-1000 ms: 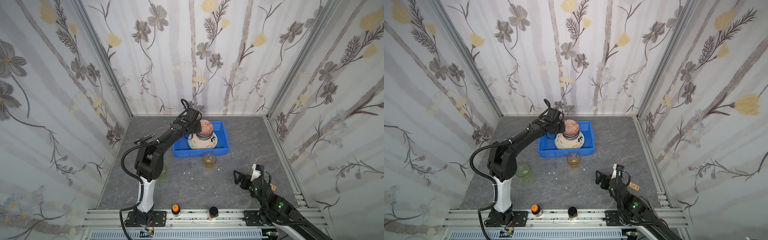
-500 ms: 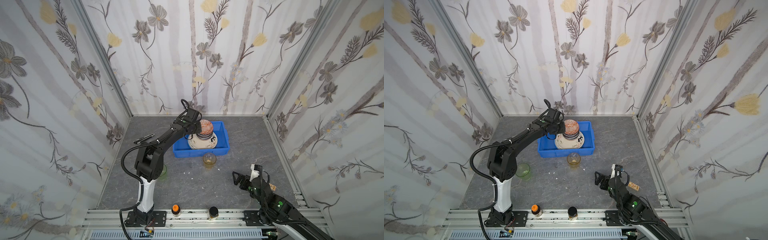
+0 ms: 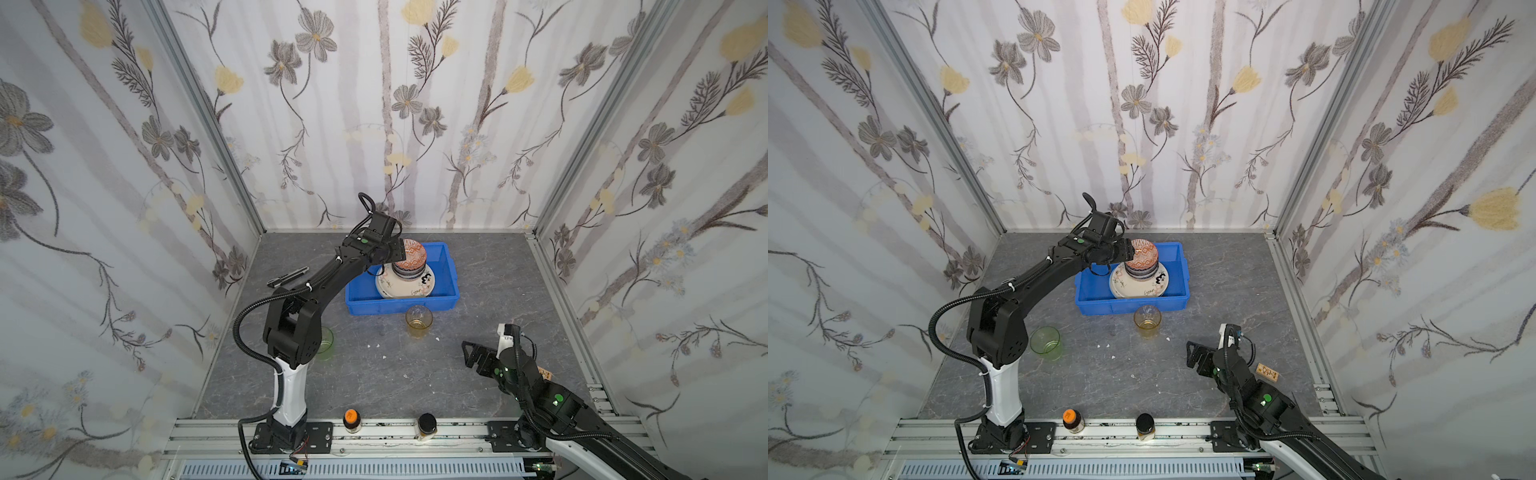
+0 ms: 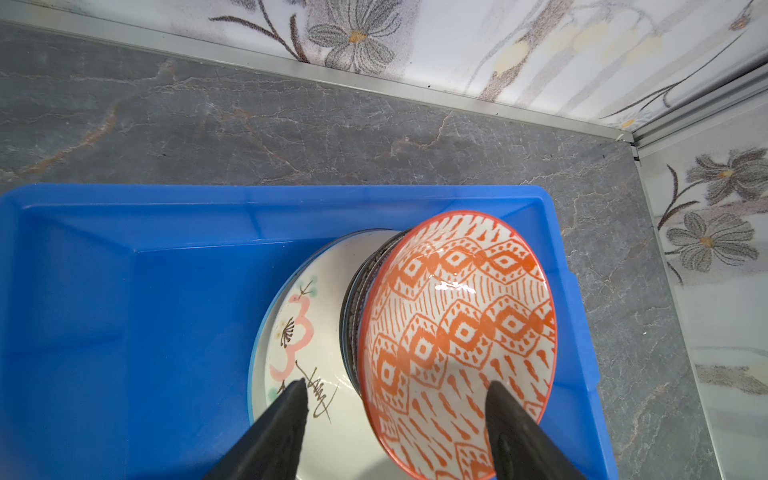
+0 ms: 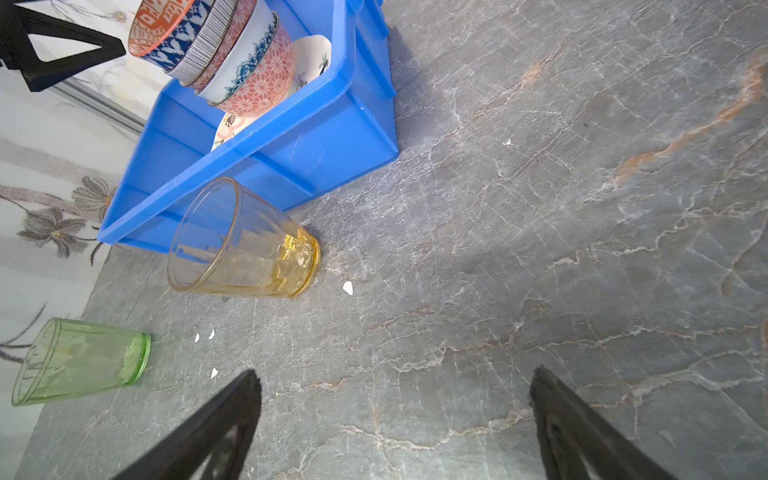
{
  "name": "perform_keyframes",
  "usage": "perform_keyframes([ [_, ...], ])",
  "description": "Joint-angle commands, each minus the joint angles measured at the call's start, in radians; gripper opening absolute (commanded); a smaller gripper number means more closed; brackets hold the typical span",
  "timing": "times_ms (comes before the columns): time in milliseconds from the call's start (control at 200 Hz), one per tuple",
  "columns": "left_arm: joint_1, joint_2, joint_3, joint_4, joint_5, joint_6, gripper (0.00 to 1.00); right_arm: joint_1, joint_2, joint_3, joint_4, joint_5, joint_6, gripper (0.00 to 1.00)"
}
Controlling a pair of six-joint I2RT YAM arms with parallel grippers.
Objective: Place the mixed dishes into the plastic bin
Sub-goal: 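Open the left gripper and lift off the orange bowl while the right moves forward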
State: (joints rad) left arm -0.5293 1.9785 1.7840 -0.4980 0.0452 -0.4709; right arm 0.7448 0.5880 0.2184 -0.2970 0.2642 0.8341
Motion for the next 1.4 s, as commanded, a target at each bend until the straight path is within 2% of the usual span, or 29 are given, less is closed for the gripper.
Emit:
perform_keyframes([
  [0,-0.002,-0.019,-0.006,-0.004,-0.020,0.002,0.78,0.002,0.026,0.024,0.037,-0.037,-0.027,1.00],
  [145,0.000,-0.039,-0.021,-0.003,-0.027,0.000,0.88,0.002,0.077,0.059,0.038,-0.045,-0.044,1.00],
  [270,0.002,-0.066,-0.046,-0.004,-0.038,-0.007,1.00,0.002,0.134,0.094,0.043,-0.057,-0.065,1.00],
  [864,0.024,-0.189,-0.174,-0.003,-0.092,-0.022,1.00,0.002,0.352,0.212,0.105,-0.109,-0.149,1.00],
  [1394,0.094,-0.431,-0.421,-0.002,-0.162,-0.062,1.00,0.000,0.610,0.377,0.138,-0.165,-0.255,1.00],
])
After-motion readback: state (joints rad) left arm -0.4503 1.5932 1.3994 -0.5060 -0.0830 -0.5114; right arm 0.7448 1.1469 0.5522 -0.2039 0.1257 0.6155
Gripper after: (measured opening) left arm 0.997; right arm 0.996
